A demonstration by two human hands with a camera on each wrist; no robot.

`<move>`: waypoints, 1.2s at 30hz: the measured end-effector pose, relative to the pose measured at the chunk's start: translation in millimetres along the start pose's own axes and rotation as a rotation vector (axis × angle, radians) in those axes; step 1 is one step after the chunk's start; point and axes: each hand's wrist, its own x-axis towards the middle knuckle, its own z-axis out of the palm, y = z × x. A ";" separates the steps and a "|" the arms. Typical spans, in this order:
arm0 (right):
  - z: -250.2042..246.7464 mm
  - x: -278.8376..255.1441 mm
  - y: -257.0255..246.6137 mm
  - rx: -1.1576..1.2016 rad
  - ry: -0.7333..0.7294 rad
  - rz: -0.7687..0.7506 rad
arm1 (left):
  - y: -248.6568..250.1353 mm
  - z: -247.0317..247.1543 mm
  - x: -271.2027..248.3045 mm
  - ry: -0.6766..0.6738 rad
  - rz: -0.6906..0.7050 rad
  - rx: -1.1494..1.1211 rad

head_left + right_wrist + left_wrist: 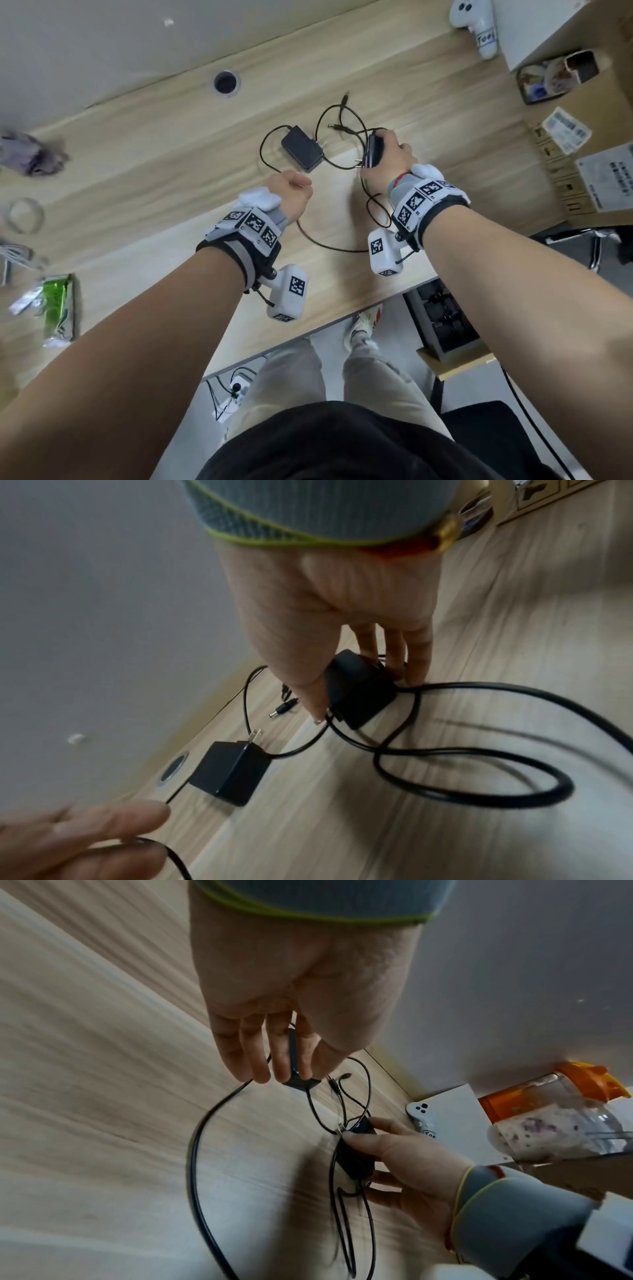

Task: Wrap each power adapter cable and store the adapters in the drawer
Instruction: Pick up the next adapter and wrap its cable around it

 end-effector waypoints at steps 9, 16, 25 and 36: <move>-22.2 -2.4 0.1 -0.114 -0.139 0.038 | 24.4 -1.5 -1.1 -0.037 0.062 -0.026; -22.6 -24.1 16.4 -0.330 -0.193 0.051 | 52.3 2.2 -14.5 -0.052 0.139 -0.016; -93.9 -55.1 -3.7 -0.005 -0.121 -0.146 | 86.3 -4.4 -42.7 -0.022 0.271 -0.039; -207.5 -141.3 -26.4 0.333 -0.091 -0.633 | 170.2 -56.1 -102.0 -0.035 0.544 0.095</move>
